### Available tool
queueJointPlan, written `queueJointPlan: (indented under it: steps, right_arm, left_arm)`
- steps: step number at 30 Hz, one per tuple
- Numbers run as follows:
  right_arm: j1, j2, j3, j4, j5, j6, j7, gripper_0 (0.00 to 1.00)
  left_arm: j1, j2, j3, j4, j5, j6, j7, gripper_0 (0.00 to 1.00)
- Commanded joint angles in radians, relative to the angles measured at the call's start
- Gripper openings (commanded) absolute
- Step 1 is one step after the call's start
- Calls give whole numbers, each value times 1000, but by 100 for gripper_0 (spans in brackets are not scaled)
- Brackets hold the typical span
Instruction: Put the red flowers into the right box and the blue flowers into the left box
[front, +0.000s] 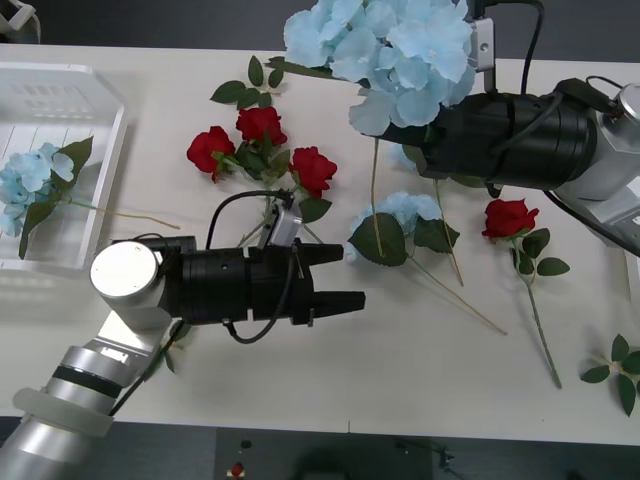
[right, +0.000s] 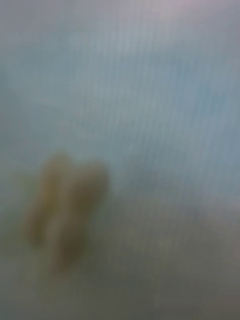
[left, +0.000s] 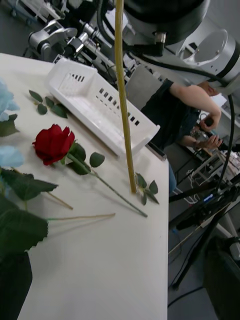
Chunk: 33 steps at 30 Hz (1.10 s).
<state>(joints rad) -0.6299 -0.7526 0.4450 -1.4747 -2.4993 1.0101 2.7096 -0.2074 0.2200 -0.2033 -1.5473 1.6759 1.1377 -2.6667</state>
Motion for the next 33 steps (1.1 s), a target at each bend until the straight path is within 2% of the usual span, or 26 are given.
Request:
queueJointPlan:
  steps: [1, 6, 14, 16, 17, 18, 19, 20, 28, 33]
  right_arm:
    - [-57, 33, 7, 13, 2, 4, -4, 0]
    - [-83, 61, 15, 43, 39, 4, -4, 0]
    - [-102, 85, 15, 73, 57, 4, -4, 0]
    - [-102, 85, 15, 73, 57, 4, -7, 0]
    - [-103, 85, 15, 73, 57, 4, -7, 0]
    - [-103, 85, 15, 73, 57, 5, -8, 0]
    - [-103, 85, 15, 73, 57, 5, -10, 0]
    - [-103, 85, 15, 74, 59, 5, -10, 0]
    - [-103, 85, 15, 73, 57, 12, -11, 0]
    - [-103, 85, 15, 74, 59, 12, -11, 0]
  left_arm:
    - [2, -65, -19, -27, 15, -42, -39, 100]
    - [2, -106, -45, -27, 38, -93, -39, 100]
    - [3, -129, -51, -27, 110, -98, -39, 100]
    - [3, -128, -51, -28, 117, -102, -39, 78]
    - [3, -128, -53, -28, 120, -104, -39, 60]
    - [3, -128, -53, -27, 123, -105, -39, 28]
    - [3, -128, -53, -27, 128, -111, -39, 5]
    - [3, -128, -53, -28, 131, -116, -39, 0]
    - [3, -128, -54, -27, 137, -154, -39, 0]
    - [-1, -114, -70, -27, 145, -230, -39, 0]
